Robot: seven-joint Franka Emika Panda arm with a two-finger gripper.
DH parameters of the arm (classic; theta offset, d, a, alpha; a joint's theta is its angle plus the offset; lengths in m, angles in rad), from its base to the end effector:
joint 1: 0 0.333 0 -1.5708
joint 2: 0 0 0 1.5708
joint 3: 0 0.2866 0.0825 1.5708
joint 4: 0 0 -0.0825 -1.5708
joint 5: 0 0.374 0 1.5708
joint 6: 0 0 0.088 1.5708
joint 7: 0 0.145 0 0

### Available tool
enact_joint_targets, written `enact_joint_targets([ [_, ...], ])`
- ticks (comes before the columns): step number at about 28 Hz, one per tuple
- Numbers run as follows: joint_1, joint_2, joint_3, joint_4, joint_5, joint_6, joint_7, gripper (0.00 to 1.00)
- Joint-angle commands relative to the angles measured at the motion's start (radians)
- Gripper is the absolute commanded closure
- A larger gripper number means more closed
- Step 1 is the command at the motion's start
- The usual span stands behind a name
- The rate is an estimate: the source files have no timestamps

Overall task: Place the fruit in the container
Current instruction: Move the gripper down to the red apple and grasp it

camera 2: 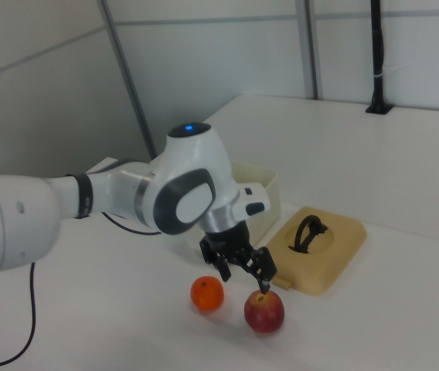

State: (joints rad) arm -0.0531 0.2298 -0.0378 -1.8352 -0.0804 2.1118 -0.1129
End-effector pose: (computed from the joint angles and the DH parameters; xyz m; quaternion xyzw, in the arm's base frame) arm 0.6058 -0.0608 0.3482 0.9985 0.0315 0.0193 0.0414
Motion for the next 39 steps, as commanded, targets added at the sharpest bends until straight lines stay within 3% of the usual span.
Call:
enact_joint_targets([
  [1, -0.007, 0.049, -0.005, -0.002, -0.005, 0.077, -0.025, 0.00],
  [7, -0.007, 0.088, -0.005, -0.001, -0.013, 0.097, -0.024, 0.00],
  [14, -0.005, 0.103, -0.005, -0.018, -0.076, 0.094, -0.024, 0.01],
  [16, -0.005, 0.105, -0.005, -0.022, -0.085, 0.093, -0.024, 0.13],
  [19, -0.005, 0.105, -0.004, -0.022, -0.093, 0.088, -0.025, 0.37],
  [20, -0.005, 0.105, -0.004, -0.022, -0.093, 0.086, -0.025, 0.51],
  [26, -0.004, 0.103, -0.004, -0.022, -0.093, 0.083, -0.028, 0.96],
  [34, -0.005, 0.063, -0.002, 0.023, -0.065, 0.050, -0.018, 0.98],
  [36, -0.005, 0.059, -0.001, 0.045, -0.039, 0.037, -0.013, 0.98],
  [37, -0.004, 0.054, -0.001, 0.069, 0.003, 0.036, -0.011, 0.98],
  [39, -0.004, 0.048, -0.001, 0.093, 0.039, 0.036, -0.011, 0.98],
])
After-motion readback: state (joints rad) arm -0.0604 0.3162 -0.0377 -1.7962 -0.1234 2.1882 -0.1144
